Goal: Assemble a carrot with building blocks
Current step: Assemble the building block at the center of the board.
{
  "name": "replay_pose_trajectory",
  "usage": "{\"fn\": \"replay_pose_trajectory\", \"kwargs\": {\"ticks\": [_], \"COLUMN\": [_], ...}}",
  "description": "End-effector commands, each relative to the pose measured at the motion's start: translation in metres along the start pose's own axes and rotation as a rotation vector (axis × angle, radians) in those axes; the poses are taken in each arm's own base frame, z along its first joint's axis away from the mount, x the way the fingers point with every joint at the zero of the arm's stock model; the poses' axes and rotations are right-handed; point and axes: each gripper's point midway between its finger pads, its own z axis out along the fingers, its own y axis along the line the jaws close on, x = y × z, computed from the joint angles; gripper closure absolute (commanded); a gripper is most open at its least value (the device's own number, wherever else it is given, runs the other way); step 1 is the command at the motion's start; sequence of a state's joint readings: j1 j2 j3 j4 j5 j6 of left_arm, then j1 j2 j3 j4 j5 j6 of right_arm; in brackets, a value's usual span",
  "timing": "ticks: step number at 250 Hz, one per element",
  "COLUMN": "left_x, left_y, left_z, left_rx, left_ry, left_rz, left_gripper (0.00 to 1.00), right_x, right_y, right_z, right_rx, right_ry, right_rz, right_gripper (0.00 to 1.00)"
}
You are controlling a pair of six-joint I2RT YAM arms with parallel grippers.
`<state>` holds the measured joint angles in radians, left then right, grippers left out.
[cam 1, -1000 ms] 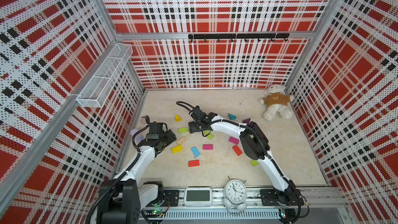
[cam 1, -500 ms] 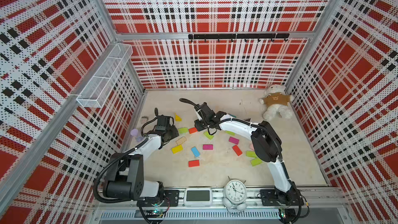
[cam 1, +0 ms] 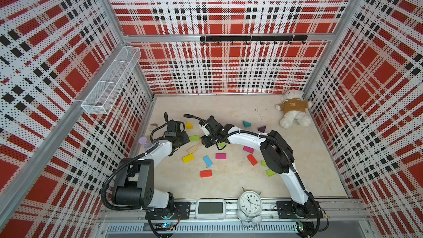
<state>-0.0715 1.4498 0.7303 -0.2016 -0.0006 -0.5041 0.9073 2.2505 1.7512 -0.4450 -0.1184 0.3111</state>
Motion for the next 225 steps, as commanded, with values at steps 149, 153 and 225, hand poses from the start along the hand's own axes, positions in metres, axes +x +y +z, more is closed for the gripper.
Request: {"fn": "replay_pose_trajectory", "kwargs": {"ticks": [149, 153, 225], "left_x": [-0.001, 0.0, 0.002], "left_y": [-0.003, -0.002, -0.008], "left_z": [0.01, 0.011, 0.011], "left_rx": [0.024, 0.023, 0.037], "left_ry": [0.008, 0.01, 0.017], "left_rz": [0.007, 0.007, 0.022], "left_gripper": [0.52, 0.52, 0.54], "right_x": [-0.001, -0.002, -0.012], "right_y": [-0.015, -0.015, -0.011], "right_z": [0.042, 0.042, 0.03], "right_rx": [0.021, 0.02, -0.004], "right_ry": [0.001, 0.0, -0.033], "right_rz": [0.053, 0.054, 0.056], "right_gripper": [0.68, 0.68, 0.67]}}
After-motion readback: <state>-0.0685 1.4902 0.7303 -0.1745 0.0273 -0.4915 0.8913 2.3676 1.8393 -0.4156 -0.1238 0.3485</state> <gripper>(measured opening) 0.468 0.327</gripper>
